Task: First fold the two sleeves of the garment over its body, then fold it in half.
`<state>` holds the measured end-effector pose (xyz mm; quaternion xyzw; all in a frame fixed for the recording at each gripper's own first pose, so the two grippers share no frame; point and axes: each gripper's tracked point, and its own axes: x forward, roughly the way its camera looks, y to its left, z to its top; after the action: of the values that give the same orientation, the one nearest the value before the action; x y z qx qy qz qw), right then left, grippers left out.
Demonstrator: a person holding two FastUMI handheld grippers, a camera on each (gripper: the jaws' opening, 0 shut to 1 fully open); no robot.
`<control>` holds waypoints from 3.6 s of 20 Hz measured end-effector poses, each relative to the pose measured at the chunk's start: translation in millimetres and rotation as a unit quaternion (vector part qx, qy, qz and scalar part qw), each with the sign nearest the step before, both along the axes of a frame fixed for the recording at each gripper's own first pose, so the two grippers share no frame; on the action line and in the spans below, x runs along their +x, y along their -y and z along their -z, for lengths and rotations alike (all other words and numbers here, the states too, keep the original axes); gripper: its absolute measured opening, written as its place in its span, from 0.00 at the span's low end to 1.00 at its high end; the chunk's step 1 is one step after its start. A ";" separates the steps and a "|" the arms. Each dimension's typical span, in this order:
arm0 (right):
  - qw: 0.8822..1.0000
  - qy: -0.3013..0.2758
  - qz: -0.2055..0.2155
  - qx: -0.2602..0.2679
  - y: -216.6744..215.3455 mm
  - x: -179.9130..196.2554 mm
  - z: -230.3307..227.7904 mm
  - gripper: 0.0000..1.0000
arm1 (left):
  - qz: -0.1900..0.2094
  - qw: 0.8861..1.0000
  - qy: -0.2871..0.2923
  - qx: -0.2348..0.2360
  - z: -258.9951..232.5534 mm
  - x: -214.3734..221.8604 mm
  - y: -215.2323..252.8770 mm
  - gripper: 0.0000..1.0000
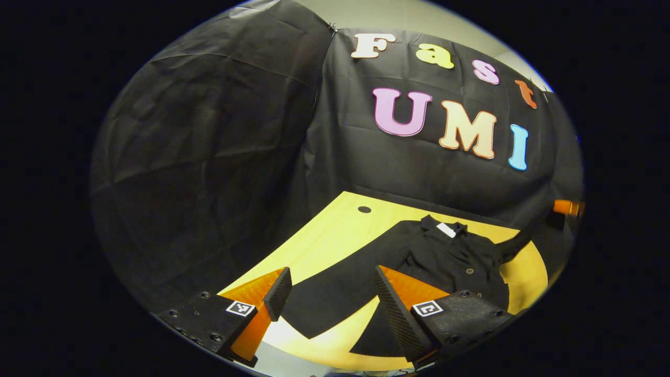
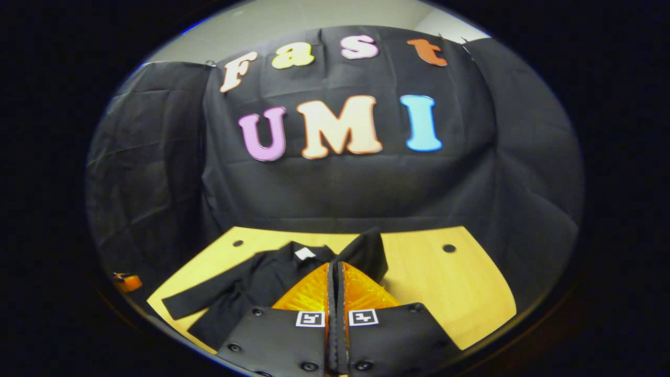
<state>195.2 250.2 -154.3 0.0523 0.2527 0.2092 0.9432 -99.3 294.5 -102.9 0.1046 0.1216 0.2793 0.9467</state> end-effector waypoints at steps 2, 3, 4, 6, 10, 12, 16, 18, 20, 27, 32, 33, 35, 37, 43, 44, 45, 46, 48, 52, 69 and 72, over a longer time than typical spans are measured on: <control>0.999 0.022 -0.030 0.020 -46.6 4.0 -20.3 0.00 | -0.002 1.000 -0.009 -0.007 8.0 1.9 -6.8 0.93; 0.998 0.030 -0.043 0.027 -69.6 4.9 -26.6 0.02 | -0.002 1.000 -0.012 -0.008 11.3 2.5 -10.1 0.94; 0.997 0.037 -0.057 0.034 -91.6 8.0 -27.8 0.02 | -0.004 1.000 -0.015 -0.010 16.3 2.4 -13.9 0.93; 0.994 0.021 -0.088 0.067 -141.5 6.0 -23.4 0.02 | -0.009 0.999 -0.027 -0.017 27.0 1.2 -21.9 0.93; 0.990 0.004 -0.125 0.065 -215.6 14.0 9.9 0.00 | -0.023 0.999 -0.044 -0.018 45.5 -0.4 -40.2 0.93; 0.988 -0.007 -0.143 0.058 -251.4 16.0 32.5 0.04 | -0.028 0.998 -0.052 -0.019 55.0 -1.0 -49.8 0.94; 0.983 -0.038 -0.175 0.034 -300.7 22.8 87.5 0.02 | -0.045 0.995 -0.079 -0.034 73.8 -11.5 -66.8 0.94; 0.982 -0.052 -0.180 0.016 -314.5 26.4 114.2 0.02 | -0.046 0.995 -0.086 -0.037 75.9 -16.5 -72.1 0.95; 0.981 -0.064 -0.182 0.011 -327.9 33.5 135.9 0.02 | -0.046 0.994 -0.092 -0.036 78.7 -20.7 -76.1 0.95; 0.980 -0.108 -0.164 0.024 -349.9 45.8 171.7 0.25 | -0.047 0.990 -0.125 -0.038 102.3 -34.1 -72.2 0.95; 0.988 -0.066 -0.132 0.042 -331.8 61.8 137.7 0.98 | -0.051 0.987 -0.145 -0.040 118.4 -36.2 -72.7 0.95; 0.989 -0.059 -0.127 0.050 -323.9 62.7 127.9 0.98 | -0.048 0.987 -0.147 -0.038 120.6 -32.9 -73.3 0.95; 0.991 -0.040 -0.113 0.061 -304.9 63.8 107.6 0.94 | -0.050 0.986 -0.156 -0.035 126.3 -32.1 -75.0 0.95; 0.994 -0.014 -0.098 0.054 -275.7 67.9 90.1 0.98 | -0.049 0.985 -0.164 -0.027 129.5 -28.7 -74.1 0.95; 0.997 0.023 -0.039 0.064 -186.1 83.5 43.5 0.98 | -0.040 0.979 -0.199 -0.009 144.2 -25.1 -74.5 0.94; 0.997 0.036 -0.025 0.064 -169.0 85.3 35.0 0.93 | -0.037 0.979 -0.202 -0.008 145.2 -24.9 -73.1 0.94; 0.997 0.050 -0.011 0.061 -151.7 85.1 24.0 0.93 | -0.036 0.977 -0.208 -0.010 148.8 -25.2 -72.6 0.94; 0.997 0.062 0.000 0.055 -135.3 83.2 17.9 0.93 | -0.036 0.976 -0.212 -0.012 152.2 -25.3 -72.8 0.92; 0.995 0.085 0.015 0.042 -106.4 76.3 7.4 0.94 | -0.039 0.974 -0.222 -0.013 158.5 -26.6 -74.7 0.93; 0.996 0.084 0.033 0.010 -67.5 57.4 11.7 0.97 | -0.023 0.972 -0.235 -0.005 161.2 -22.1 -72.7 0.90; 0.995 0.015 0.091 0.042 47.6 -42.5 3.4 0.94 | 0.021 0.971 -0.236 -0.013 172.3 -9.4 -56.2 0.44; 0.992 0.009 0.106 0.063 63.7 -46.2 5.7 0.97 | -0.002 0.974 -0.228 -0.012 172.9 -4.7 -56.0 0.20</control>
<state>149.0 186.5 -160.1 0.1361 0.2240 0.1241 0.9570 -104.1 350.5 -275.8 0.1543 0.3379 0.2488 0.8945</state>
